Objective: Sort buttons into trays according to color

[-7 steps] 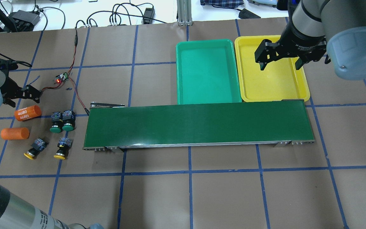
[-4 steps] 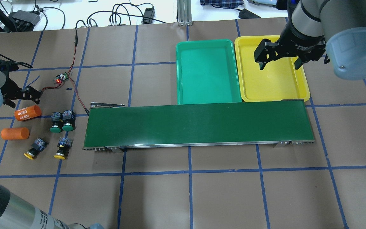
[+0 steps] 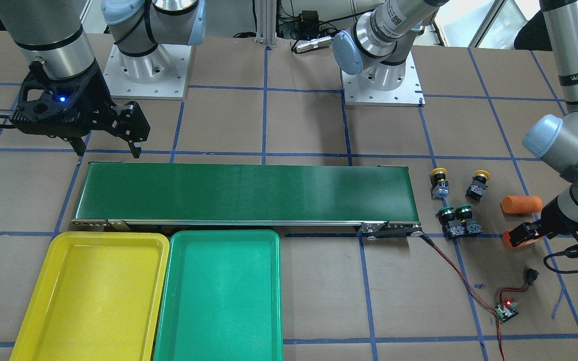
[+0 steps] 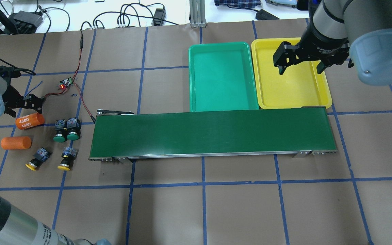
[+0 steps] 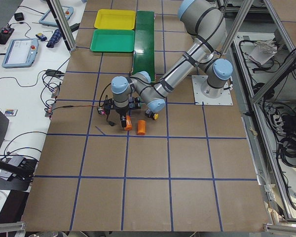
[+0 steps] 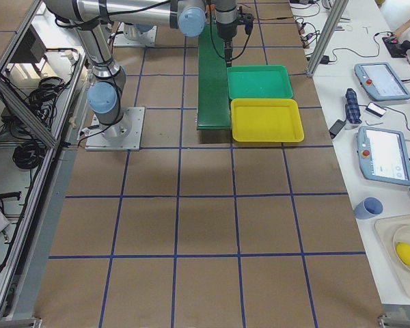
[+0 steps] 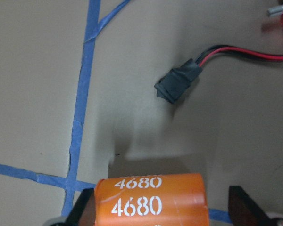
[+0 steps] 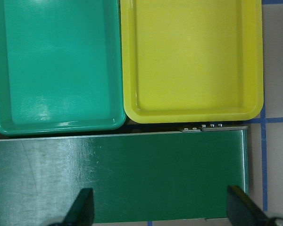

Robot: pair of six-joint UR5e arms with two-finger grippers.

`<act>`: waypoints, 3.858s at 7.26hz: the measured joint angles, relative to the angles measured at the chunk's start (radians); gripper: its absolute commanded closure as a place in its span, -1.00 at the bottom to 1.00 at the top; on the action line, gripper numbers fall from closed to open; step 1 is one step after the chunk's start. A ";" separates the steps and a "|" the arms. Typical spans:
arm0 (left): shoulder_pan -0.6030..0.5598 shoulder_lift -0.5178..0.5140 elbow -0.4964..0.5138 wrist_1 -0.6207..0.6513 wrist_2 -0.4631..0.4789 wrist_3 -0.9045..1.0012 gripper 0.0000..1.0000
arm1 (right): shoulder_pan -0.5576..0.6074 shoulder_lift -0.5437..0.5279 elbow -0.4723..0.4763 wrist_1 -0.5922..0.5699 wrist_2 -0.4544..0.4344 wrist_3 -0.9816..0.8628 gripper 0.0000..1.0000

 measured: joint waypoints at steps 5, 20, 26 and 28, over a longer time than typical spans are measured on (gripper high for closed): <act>-0.001 -0.022 -0.004 0.031 0.033 0.000 -1.00 | -0.001 0.030 -0.001 -0.002 -0.047 -0.014 -1.00; -0.388 0.302 -0.122 -0.271 -0.043 0.007 1.00 | 0.000 -0.002 -0.020 0.003 0.012 -0.017 -1.00; -0.478 0.309 -0.196 -0.274 -0.040 -0.055 -0.23 | 0.004 -0.154 -0.020 0.245 0.087 -0.019 -1.00; -0.481 0.302 -0.197 -0.278 -0.045 -0.059 -1.00 | 0.003 -0.156 -0.016 0.251 0.078 -0.044 -1.00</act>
